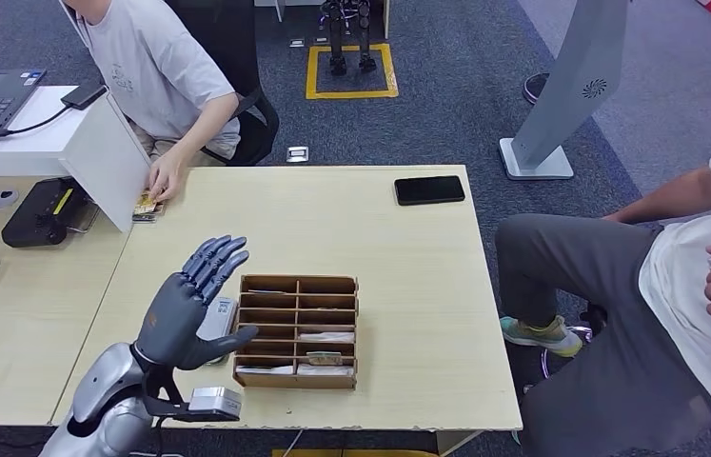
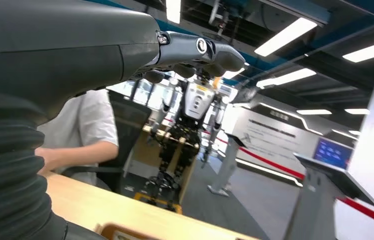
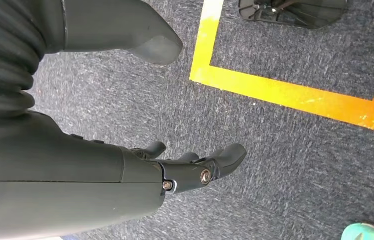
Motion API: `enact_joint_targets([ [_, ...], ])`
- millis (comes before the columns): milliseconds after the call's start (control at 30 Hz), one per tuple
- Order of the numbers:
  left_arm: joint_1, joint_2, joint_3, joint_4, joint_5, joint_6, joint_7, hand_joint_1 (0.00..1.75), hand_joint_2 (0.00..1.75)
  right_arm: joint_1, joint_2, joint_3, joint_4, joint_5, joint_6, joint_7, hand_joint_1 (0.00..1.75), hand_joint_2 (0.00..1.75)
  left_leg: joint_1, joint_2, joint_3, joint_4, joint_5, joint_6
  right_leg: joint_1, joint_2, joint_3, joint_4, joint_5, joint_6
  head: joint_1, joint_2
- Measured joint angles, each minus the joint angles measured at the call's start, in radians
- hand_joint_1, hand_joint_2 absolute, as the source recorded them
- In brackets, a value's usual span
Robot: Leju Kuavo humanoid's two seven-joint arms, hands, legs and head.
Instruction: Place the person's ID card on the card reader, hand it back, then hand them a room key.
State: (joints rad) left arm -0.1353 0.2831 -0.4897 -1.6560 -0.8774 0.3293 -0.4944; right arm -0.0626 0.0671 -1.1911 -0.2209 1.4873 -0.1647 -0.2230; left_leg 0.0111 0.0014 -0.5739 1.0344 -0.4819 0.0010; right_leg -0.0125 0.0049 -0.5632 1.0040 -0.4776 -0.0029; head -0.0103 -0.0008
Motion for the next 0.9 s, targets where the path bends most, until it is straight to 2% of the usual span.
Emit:
enact_joint_targets([
  [167, -0.004, 0.018, -0.098, 0.011, -0.087, 0.059, 0.048, 0.0, 1.75, 0.0, 0.0, -0.006, 0.0, 0.0, 0.001, 0.019, 0.0, 1.75, 0.0, 0.0, 0.0, 0.0, 0.0, 0.0, 0.0, 0.0, 0.0, 0.0, 0.0, 0.0, 0.0, 0.0],
  [333, -0.013, 0.036, -0.15, 0.037, -0.105, 0.09, 0.085, 0.0, 1.75, 0.0, 0.0, -0.007, 0.0, 0.0, 0.003, 0.023, 0.0, 1.75, 0.0, 0.0, 0.0, 0.0, 0.0, 0.0, 0.0, 0.0, 0.0, 0.0, 0.0, 0.0, 0.0, 0.0],
  [900, -0.025, 0.093, -0.173, 0.082, -0.04, 0.041, 0.071, 0.0, 1.75, 0.0, -0.003, -0.008, 0.0, -0.001, 0.002, 0.014, 0.0, 1.75, 0.0, 0.0, 0.0, 0.0, 0.0, 0.0, 0.0, 0.0, 0.0, 0.0, 0.0, 0.0, 0.0, 0.0],
])
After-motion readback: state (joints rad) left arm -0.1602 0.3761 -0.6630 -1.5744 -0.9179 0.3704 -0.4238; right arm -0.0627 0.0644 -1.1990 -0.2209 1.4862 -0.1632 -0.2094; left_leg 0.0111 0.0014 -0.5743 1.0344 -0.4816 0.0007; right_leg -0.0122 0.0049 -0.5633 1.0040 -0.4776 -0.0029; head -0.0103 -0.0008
